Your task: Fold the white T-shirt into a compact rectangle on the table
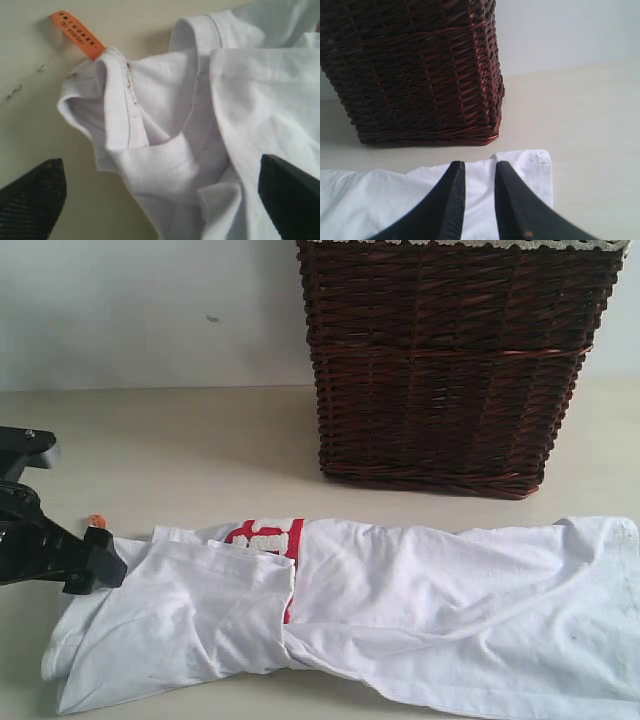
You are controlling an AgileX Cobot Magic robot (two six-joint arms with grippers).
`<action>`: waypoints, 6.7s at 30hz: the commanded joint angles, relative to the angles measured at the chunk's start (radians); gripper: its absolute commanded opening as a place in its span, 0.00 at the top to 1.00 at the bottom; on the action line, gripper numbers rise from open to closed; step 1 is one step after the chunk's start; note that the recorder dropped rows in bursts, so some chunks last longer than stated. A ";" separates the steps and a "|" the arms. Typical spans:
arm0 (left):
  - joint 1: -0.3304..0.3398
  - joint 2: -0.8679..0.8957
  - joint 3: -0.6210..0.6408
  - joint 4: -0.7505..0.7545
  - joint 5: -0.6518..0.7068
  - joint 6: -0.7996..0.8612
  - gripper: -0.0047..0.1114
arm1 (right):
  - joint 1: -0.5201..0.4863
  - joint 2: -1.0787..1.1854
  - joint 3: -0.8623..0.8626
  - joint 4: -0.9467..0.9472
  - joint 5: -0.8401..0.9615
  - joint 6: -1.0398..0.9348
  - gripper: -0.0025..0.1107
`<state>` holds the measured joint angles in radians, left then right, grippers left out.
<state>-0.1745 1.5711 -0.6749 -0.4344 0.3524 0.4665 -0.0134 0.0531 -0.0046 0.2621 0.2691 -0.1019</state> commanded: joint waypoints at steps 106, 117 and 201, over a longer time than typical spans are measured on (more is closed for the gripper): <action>0.286 -0.256 0.030 0.085 -0.403 -0.021 0.96 | 0.002 -0.005 0.005 0.001 -0.005 -0.001 0.79; -0.079 -0.219 0.035 0.113 -0.381 -0.025 0.96 | 0.002 -0.005 0.005 0.001 -0.005 -0.001 0.79; -0.064 -0.094 -0.246 0.083 -0.337 0.002 0.96 | 0.002 -0.005 0.005 0.001 -0.005 -0.001 0.79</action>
<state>-0.1836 1.4875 -0.9144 -0.3532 0.0228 0.4692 -0.0134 0.0531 -0.0046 0.2621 0.2691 -0.1019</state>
